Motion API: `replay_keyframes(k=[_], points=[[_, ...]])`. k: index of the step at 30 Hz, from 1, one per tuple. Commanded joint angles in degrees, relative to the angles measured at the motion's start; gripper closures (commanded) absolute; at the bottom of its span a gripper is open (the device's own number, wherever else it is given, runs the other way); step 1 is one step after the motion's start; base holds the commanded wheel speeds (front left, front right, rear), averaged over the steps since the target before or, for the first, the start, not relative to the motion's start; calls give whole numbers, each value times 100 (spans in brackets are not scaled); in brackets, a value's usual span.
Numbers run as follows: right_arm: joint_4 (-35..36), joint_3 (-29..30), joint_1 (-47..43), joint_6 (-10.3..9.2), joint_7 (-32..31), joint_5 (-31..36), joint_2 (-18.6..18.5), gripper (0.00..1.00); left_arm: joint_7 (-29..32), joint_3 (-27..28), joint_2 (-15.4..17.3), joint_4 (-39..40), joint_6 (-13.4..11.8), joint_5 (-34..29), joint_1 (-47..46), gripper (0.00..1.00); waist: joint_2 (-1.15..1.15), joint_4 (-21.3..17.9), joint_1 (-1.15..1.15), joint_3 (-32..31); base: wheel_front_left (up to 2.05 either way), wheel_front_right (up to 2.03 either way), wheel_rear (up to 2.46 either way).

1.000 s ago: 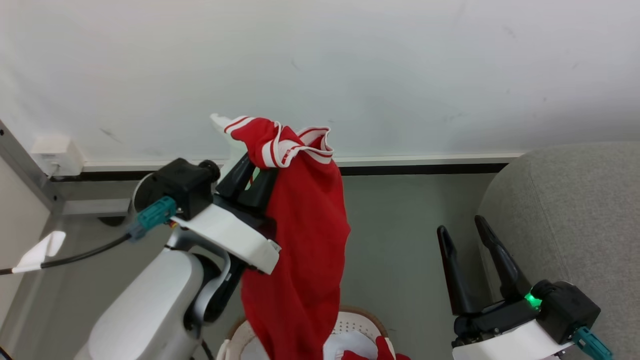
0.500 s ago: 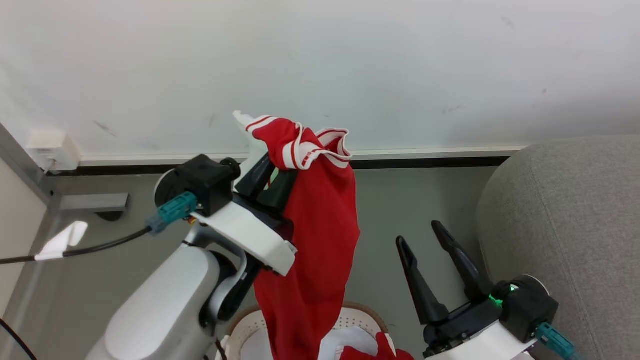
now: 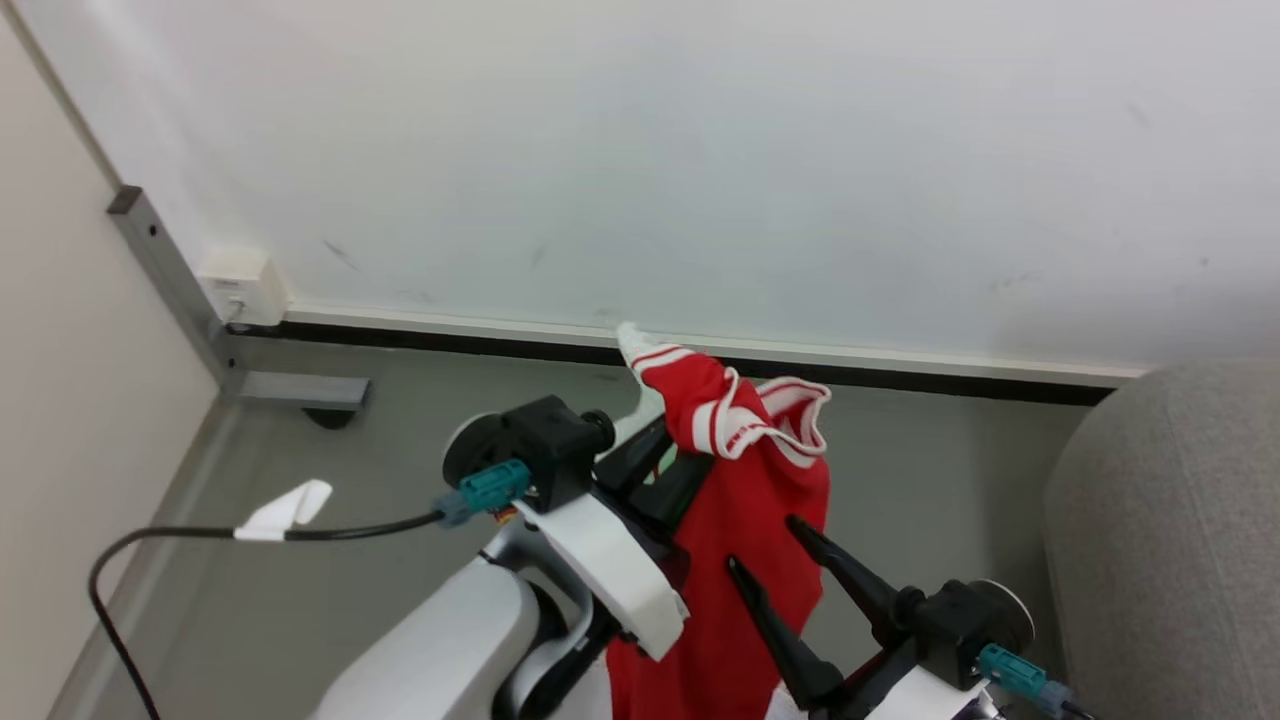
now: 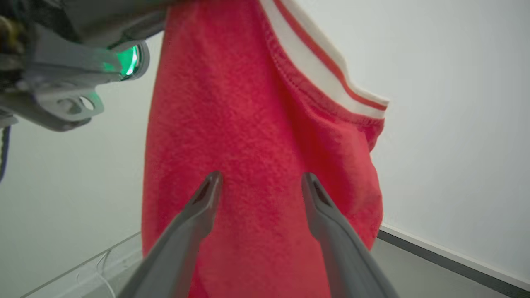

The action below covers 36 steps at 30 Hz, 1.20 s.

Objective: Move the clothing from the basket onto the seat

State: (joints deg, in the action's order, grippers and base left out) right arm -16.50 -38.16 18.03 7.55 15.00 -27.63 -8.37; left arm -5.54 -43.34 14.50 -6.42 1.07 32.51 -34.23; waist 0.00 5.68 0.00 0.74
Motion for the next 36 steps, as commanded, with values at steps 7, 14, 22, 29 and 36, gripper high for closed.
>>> replay_keyframes(k=[7, 14, 22, 29, 36], points=[[-624, -511, 202, -12, -304, -410, -93, 0, 28, -338, -232, -57, 136, 22, 179, 100, 0, 633, 0, -275, 0, 0, 0], [-1276, -832, 457, -12, -226, -634, 76, 0, 155, -622, -341, 70, 237, 48, 241, 100, 0, 939, 0, -369, 0, 0, 0], [-1899, -1146, 725, -12, -36, -940, 259, 100, 327, -754, -306, 275, 249, 122, 294, 100, 0, 1118, 0, -457, 0, 0, 0], [-1843, -963, 721, -12, 22, -977, 338, 100, 299, -642, -217, 333, 132, 201, 345, 100, 0, 1124, 0, -474, 0, 0, 0], [-1592, -871, 424, -12, 21, -883, 262, 100, 223, -439, -139, 248, 2, 366, 457, 100, 0, 944, 0, -419, 0, 0, 0]])
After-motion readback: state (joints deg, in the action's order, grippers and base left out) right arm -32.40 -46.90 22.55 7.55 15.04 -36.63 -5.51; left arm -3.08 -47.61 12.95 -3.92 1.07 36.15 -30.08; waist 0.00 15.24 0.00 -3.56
